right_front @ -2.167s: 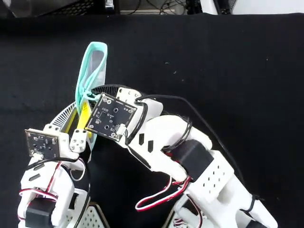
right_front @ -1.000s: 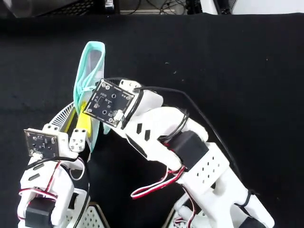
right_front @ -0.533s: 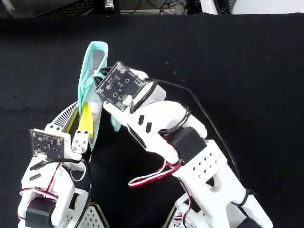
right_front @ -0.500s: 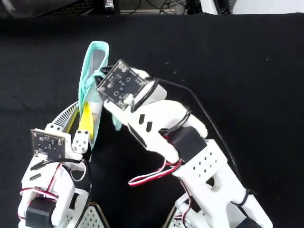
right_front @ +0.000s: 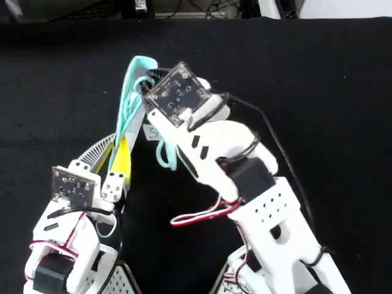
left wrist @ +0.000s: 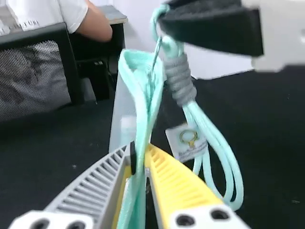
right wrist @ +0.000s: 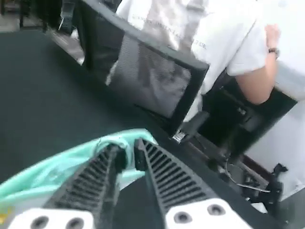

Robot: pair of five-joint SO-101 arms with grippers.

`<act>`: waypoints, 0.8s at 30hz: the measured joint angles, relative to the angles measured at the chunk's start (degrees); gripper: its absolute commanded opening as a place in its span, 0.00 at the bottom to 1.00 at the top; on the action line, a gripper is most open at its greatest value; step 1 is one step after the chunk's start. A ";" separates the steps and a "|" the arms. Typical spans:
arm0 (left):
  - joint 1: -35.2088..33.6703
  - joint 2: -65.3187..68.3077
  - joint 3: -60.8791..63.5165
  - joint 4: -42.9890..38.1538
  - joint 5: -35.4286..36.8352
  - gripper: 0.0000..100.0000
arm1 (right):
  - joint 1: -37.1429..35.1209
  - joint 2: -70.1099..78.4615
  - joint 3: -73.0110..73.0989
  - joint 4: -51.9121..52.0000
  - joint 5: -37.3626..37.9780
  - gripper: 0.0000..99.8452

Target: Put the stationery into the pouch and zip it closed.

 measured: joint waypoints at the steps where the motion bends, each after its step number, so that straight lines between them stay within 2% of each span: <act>1: 0.00 0.00 0.18 0.26 0.00 0.03 | 0.53 0.00 0.00 -0.44 0.00 0.01; 6: -0.18 0.18 0.53 1.76 0.00 0.03 | 4.40 -0.18 -0.18 -1.76 0.00 0.01; 16: -0.35 0.00 0.53 1.76 -0.26 0.06 | 4.92 -0.18 -0.18 -1.93 0.00 0.01; 20: -0.35 0.00 0.26 3.16 0.44 0.15 | 1.32 -0.18 -0.18 -0.79 0.00 0.01; 24: -0.35 0.00 0.00 4.75 4.31 0.16 | -3.43 -0.18 -0.70 3.78 2.99 0.01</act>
